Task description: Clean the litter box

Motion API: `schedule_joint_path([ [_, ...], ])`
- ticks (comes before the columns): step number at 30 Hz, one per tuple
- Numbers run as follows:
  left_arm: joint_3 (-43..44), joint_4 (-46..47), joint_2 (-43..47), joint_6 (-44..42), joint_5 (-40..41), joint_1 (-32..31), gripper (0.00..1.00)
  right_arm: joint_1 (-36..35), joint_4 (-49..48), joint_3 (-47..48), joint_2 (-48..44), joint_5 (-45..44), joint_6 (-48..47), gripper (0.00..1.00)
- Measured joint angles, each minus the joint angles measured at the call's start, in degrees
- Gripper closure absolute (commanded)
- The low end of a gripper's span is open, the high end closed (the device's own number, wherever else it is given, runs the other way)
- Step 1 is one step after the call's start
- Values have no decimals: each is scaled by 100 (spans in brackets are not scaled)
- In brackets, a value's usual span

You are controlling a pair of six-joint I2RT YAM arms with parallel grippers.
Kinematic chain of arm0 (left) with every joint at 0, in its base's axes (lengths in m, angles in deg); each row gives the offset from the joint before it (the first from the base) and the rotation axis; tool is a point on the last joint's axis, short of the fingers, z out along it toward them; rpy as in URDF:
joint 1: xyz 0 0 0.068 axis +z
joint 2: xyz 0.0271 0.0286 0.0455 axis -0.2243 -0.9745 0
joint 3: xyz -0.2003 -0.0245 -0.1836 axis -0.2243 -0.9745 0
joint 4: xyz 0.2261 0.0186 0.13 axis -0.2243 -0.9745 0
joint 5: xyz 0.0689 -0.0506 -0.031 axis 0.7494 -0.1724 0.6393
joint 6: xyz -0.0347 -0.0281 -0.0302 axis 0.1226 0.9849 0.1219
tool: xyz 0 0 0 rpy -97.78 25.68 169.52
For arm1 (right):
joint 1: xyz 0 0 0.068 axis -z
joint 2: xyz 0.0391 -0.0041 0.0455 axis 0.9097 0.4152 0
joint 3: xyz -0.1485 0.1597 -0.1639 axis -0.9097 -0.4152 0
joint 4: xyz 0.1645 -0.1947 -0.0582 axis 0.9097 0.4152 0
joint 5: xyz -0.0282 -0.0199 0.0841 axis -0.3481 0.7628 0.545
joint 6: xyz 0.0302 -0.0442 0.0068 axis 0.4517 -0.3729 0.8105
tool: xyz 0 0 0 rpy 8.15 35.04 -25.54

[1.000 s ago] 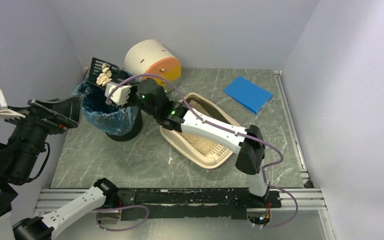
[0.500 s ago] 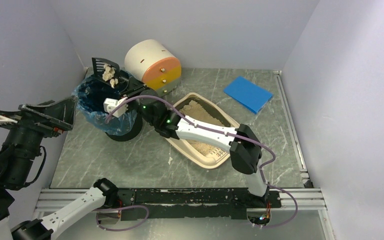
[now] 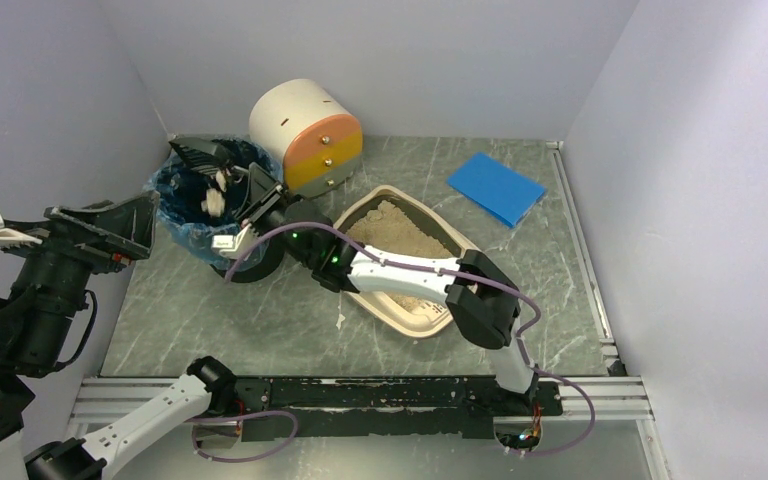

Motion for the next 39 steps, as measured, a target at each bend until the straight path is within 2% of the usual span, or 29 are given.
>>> schedule_joint_path([
  [19,-85,87,2,-4,9,0,3,-17,-1255,-621,0,146,-1541,100],
  [29,-85,83,4,-7,20,0,3,-131,-2000,-874,20,605,-1720,100],
  [39,107,70,4,-94,22,0,3,-85,-2061,-973,22,660,-1751,100],
])
